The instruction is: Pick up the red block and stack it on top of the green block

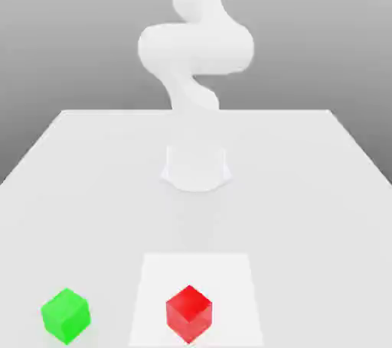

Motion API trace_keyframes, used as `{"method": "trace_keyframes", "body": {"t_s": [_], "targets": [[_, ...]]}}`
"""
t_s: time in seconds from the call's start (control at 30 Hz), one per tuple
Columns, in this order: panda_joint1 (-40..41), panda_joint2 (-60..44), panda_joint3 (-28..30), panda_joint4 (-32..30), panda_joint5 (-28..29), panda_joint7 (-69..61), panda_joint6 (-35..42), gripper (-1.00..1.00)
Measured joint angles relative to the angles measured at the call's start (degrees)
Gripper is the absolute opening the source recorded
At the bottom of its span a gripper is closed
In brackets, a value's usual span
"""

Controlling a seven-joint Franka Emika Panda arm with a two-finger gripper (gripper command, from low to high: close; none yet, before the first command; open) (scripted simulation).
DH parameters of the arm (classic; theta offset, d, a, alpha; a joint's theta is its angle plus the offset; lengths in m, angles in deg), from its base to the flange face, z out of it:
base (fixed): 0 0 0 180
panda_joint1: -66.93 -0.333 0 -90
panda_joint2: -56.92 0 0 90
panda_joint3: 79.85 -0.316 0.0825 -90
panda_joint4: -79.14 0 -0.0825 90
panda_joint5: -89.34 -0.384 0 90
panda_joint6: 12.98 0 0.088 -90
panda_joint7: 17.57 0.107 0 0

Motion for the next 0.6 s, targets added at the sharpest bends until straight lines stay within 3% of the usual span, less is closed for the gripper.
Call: {"method": "trace_keyframes", "body": {"t_s": [0.27, 0.6], "targets": [[6.9, -17.1, -6.1, -3.7, 4.4, 16.0, -6.6, 0.0], [10.5, -37.8, -8.4, -8.3, 8.1, 34.5, -14.8, 0.0]]}}
